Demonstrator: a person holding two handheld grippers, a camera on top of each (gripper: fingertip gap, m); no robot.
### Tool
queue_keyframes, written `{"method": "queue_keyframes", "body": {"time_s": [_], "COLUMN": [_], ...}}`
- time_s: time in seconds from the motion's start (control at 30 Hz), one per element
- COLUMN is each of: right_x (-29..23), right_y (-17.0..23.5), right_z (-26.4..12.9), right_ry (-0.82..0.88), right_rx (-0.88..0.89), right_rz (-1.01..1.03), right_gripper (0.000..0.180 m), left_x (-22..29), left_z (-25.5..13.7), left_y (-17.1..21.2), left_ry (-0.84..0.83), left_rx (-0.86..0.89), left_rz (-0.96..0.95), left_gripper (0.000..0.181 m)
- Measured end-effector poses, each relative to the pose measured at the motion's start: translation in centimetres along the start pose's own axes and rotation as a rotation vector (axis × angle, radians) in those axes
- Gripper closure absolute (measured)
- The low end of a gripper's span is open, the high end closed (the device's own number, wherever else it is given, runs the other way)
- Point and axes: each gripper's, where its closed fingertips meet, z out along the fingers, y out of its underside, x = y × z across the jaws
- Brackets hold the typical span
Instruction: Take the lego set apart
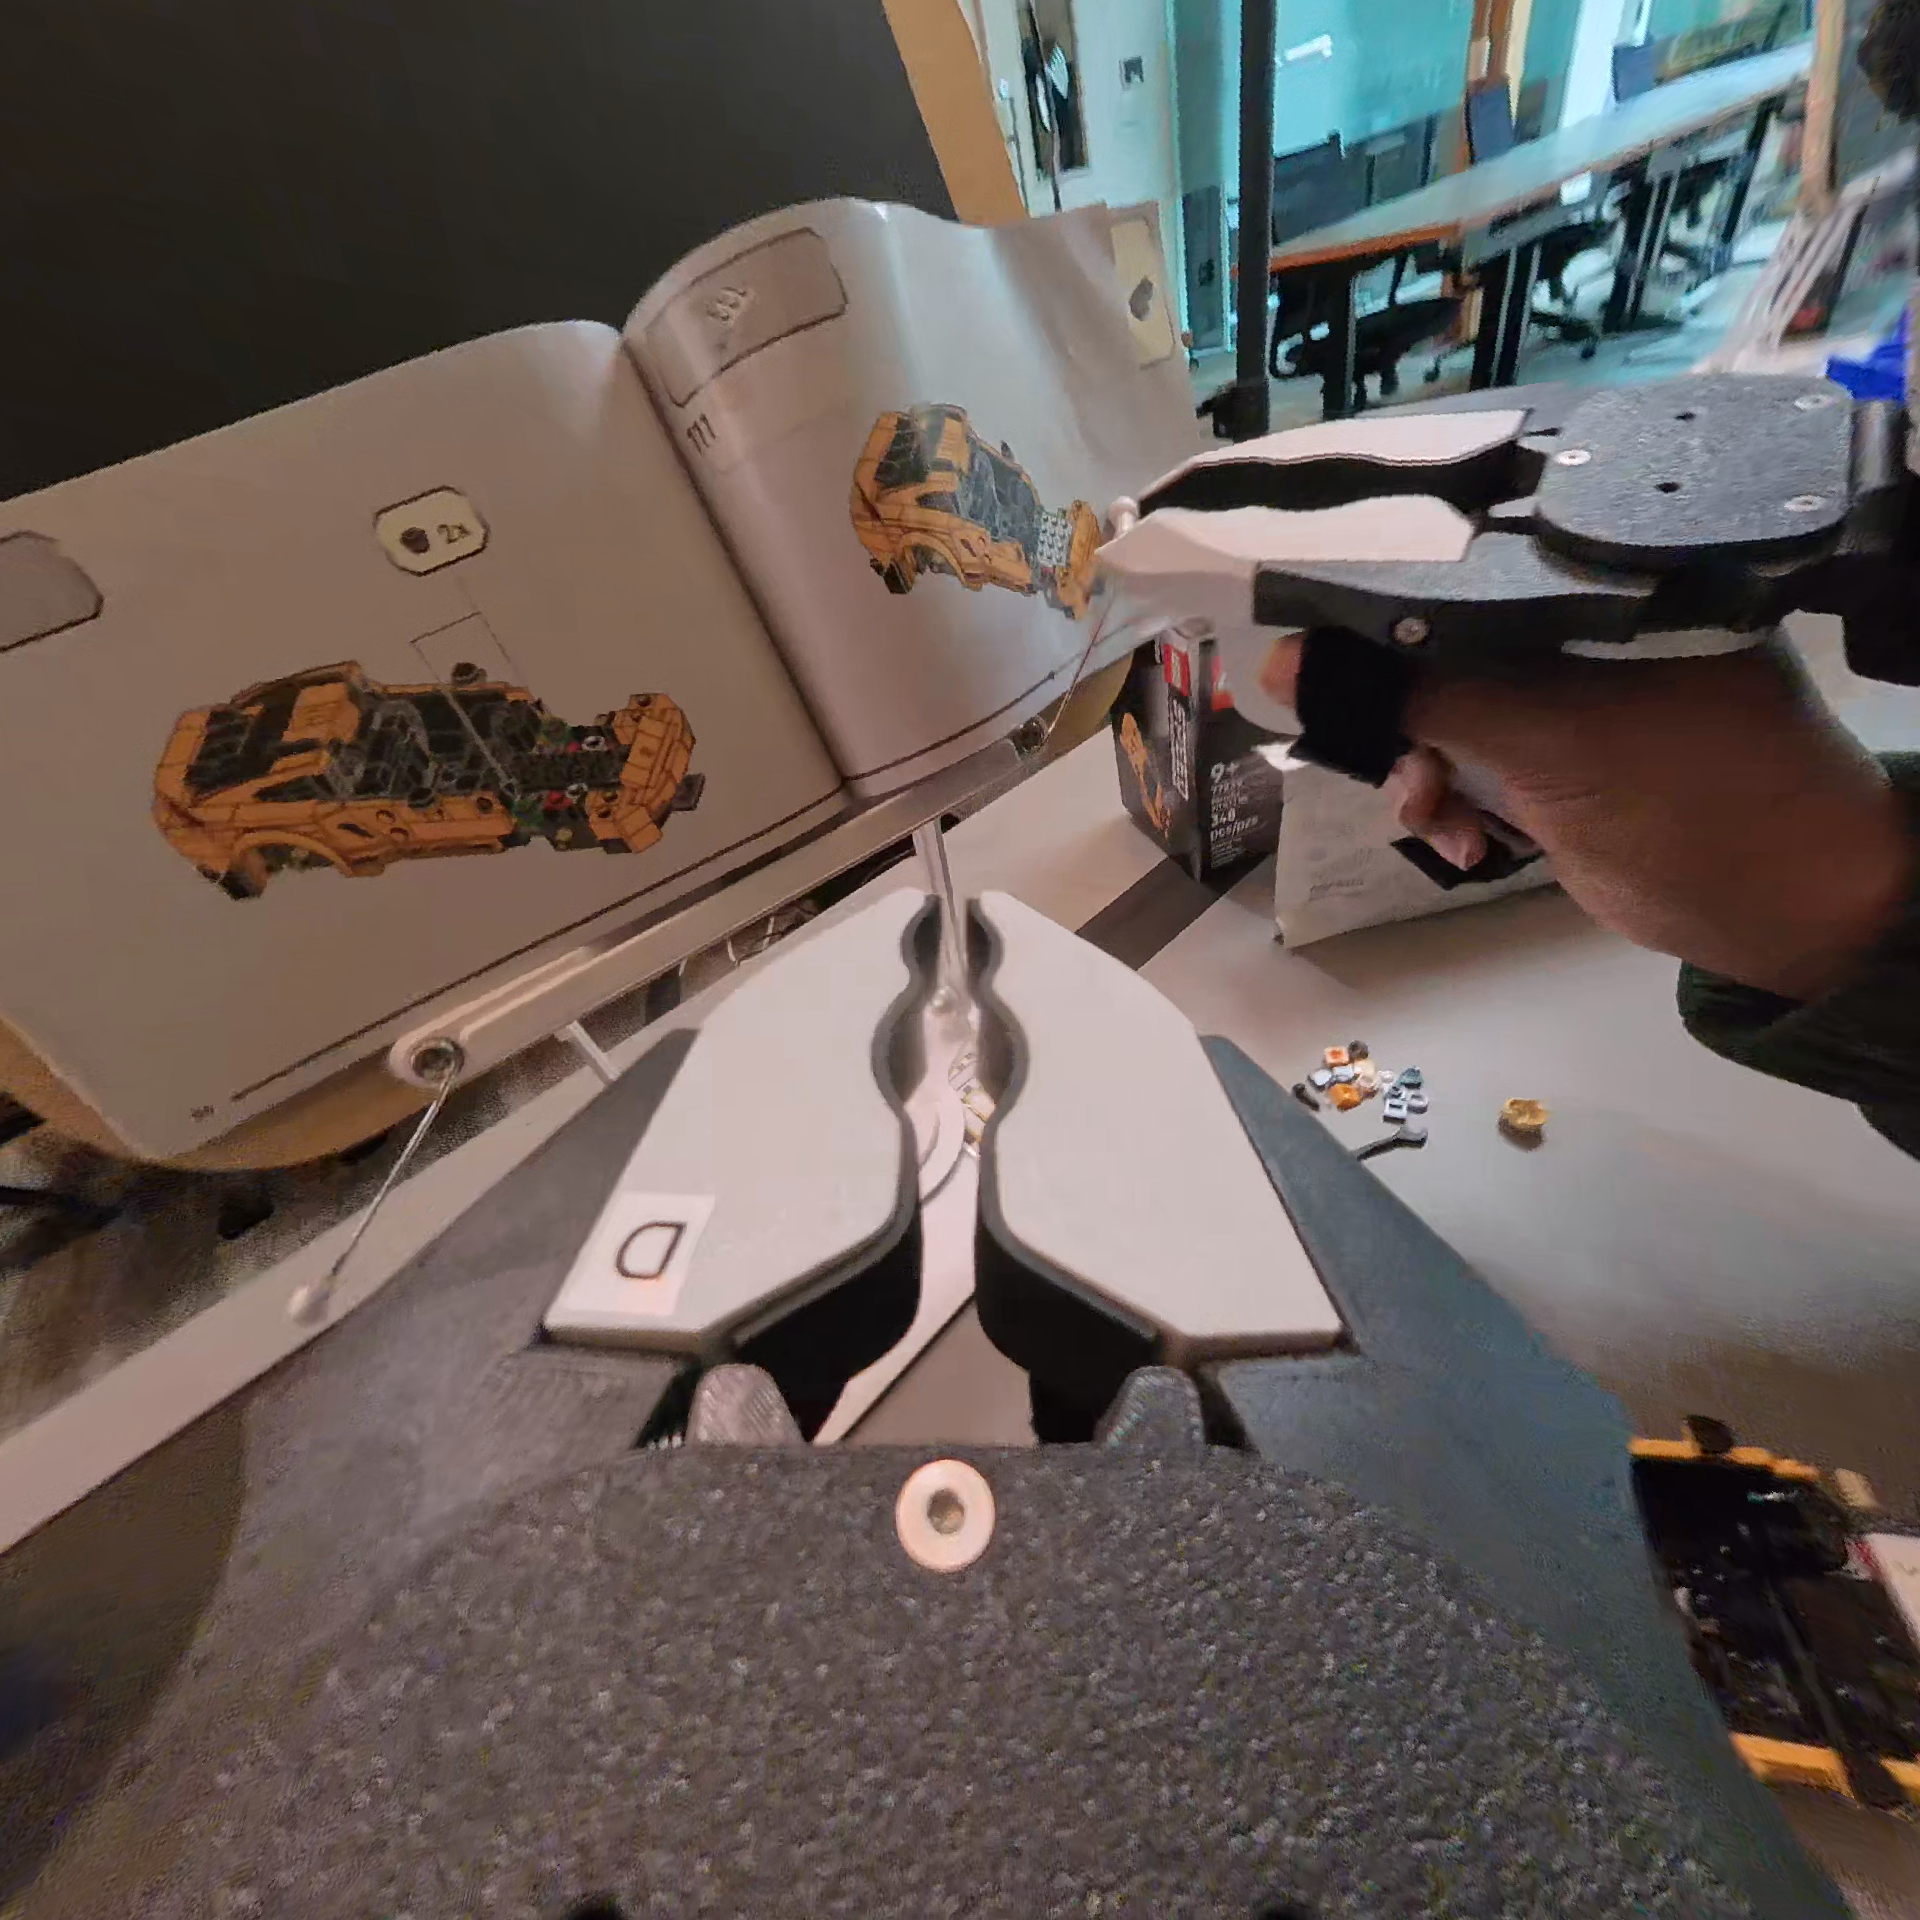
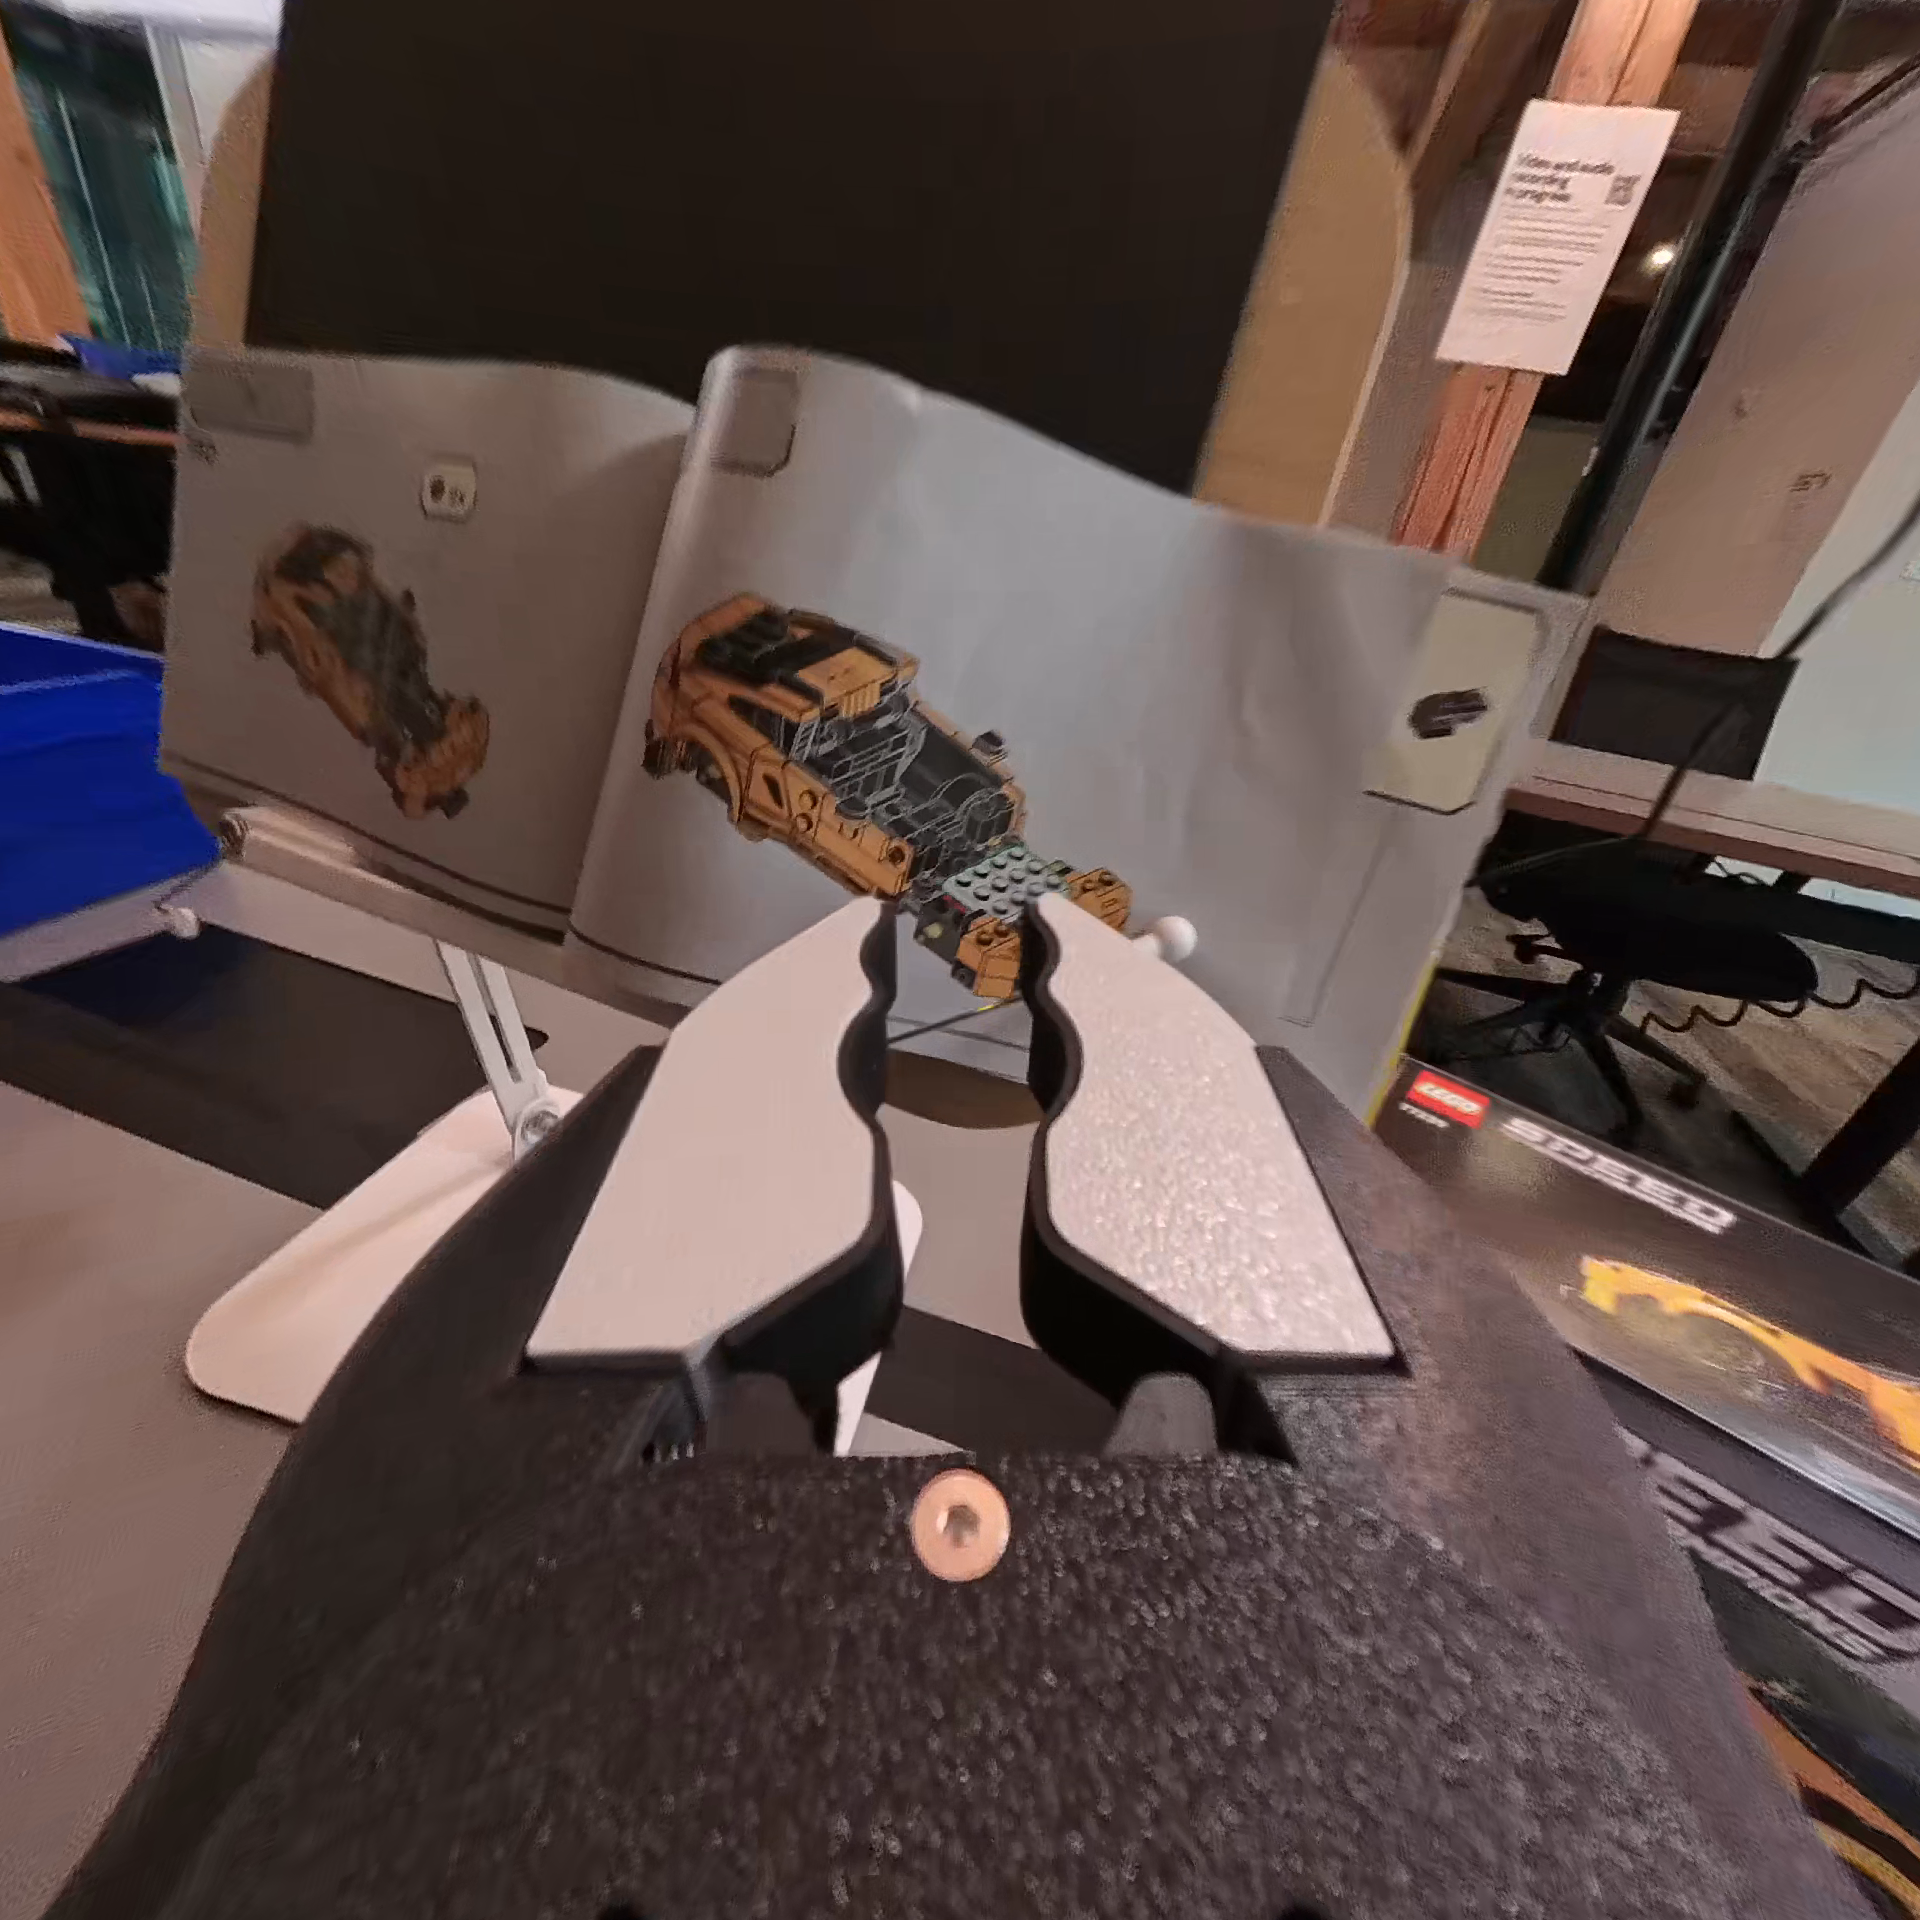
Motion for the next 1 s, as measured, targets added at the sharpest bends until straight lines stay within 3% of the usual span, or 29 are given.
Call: {"method": "queue_keyframes", "body": {"time_s": [0.13, 1.0], "right_x": [0.7, 0.1], "right_y": [-0.9, 2.5], "right_z": [-0.5, 2.2], "right_ry": [0.004, 0.033], "right_rx": [-0.01, -0.104], "right_rz": [-0.002, -0.036], "right_gripper": [0.18, 0.18], "left_x": [-0.6, -5.9], "left_z": [-1.3, -3.6], "left_y": [-0.8, 1.1], "left_ry": [-0.087, -0.264], "left_rx": [0.062, 0.052], "left_rz": [-0.033, -0.049], "left_gripper": [0.181, 0.181]}}
